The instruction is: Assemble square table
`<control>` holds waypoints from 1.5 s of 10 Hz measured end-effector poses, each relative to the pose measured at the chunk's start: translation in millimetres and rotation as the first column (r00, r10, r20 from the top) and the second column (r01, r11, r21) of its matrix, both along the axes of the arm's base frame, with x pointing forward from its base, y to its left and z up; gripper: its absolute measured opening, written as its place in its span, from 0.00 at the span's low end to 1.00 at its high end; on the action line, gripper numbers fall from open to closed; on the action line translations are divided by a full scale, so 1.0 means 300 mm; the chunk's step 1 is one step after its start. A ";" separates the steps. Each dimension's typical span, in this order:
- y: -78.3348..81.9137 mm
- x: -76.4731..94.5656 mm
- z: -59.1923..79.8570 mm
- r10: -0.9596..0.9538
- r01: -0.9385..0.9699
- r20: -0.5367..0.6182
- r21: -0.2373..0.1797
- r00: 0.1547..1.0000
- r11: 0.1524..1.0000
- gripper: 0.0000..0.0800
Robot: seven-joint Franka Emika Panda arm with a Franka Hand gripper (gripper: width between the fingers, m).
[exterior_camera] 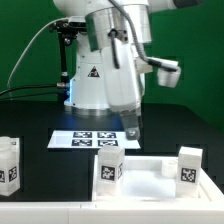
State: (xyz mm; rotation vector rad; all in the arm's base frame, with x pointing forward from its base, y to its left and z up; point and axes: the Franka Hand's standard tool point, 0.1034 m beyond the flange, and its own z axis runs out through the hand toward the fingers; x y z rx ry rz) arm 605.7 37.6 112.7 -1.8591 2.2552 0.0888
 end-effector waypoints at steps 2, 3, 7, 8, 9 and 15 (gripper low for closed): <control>-0.006 0.000 -0.007 -0.004 0.004 -0.001 -0.002 1.000 1.000 0.81; -0.005 0.000 -0.008 -0.003 0.003 -0.002 -0.002 1.000 1.000 0.81; 0.032 -0.147 -0.086 0.028 -0.029 -0.014 -0.047 1.000 0.998 0.81; 0.052 -0.203 -0.129 0.018 -0.020 -0.034 -0.062 0.999 0.998 0.81; 0.077 -0.209 -0.138 0.003 -0.006 -0.044 -0.061 0.999 0.998 0.81; 0.065 -0.295 -0.213 0.014 -0.018 -0.038 -0.097 0.999 0.995 0.81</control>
Offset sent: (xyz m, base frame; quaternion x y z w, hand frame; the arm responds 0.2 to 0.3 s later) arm 0.0000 0.0000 0.0000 0.0000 0.0000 0.0000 1.0000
